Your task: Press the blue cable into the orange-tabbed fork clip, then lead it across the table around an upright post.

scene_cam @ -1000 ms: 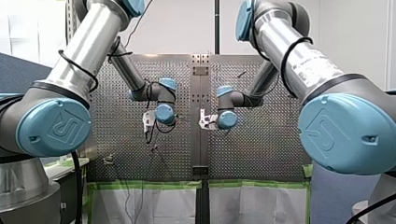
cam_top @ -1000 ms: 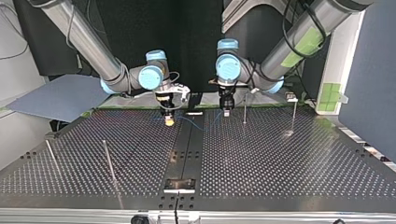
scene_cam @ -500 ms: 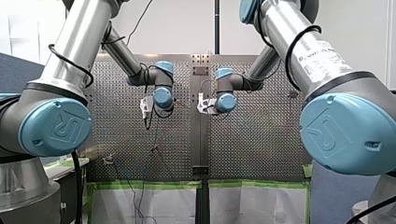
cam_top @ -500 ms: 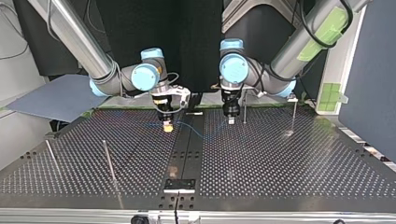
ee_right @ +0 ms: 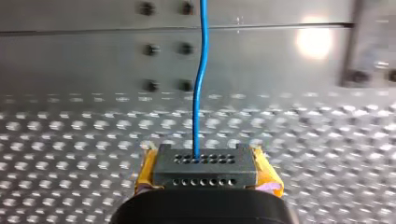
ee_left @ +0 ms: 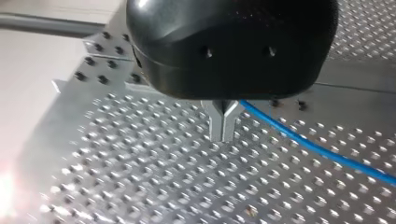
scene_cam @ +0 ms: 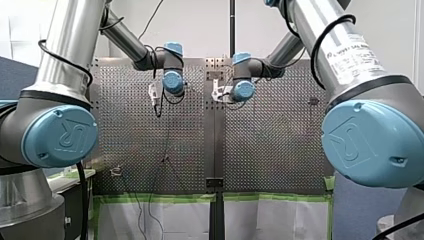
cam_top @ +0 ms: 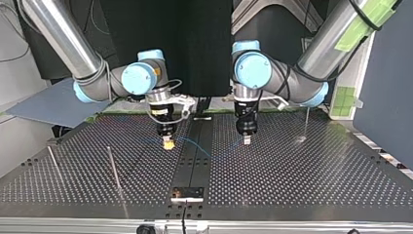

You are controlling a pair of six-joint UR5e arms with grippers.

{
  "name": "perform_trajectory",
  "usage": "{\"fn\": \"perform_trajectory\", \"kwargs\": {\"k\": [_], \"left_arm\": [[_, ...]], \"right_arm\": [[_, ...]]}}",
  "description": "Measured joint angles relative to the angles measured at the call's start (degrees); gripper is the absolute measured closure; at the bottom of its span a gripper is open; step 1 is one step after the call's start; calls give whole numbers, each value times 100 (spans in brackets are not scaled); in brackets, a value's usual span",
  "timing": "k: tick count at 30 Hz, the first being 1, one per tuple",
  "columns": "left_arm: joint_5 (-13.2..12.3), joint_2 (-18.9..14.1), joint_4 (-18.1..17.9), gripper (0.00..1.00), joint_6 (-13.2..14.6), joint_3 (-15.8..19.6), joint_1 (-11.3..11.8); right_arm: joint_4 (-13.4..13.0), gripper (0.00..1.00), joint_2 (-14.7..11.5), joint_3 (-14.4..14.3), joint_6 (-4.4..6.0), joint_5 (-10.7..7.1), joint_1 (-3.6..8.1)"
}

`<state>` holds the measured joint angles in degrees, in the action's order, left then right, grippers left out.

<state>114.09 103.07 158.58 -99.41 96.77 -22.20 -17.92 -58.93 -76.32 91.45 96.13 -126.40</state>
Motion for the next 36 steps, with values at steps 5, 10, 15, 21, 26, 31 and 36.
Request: {"fn": "perform_trajectory", "kwargs": {"k": [5,10,15,21,26,31,36], "left_arm": [[-171,-242,47,100,75,-65,-20],[-318,-439,184,100,81,-235,-33],[-440,-479,328,100,26,-462,-11],[-551,-463,561,100,-57,-777,4],[-676,-351,798,100,-84,-1029,-41],[-777,-249,1005,100,-87,-1269,-78],[-846,-180,1114,100,-87,-1484,-138]], "right_arm": [[80,100,-232,64,-9,3,-2],[151,100,-474,144,-11,4,1],[280,100,-707,284,-4,12,29],[407,100,-1002,352,43,103,103],[588,100,-1255,364,48,281,183],[841,100,-1431,364,31,538,306],[1021,100,-1457,360,6,778,418]]}}
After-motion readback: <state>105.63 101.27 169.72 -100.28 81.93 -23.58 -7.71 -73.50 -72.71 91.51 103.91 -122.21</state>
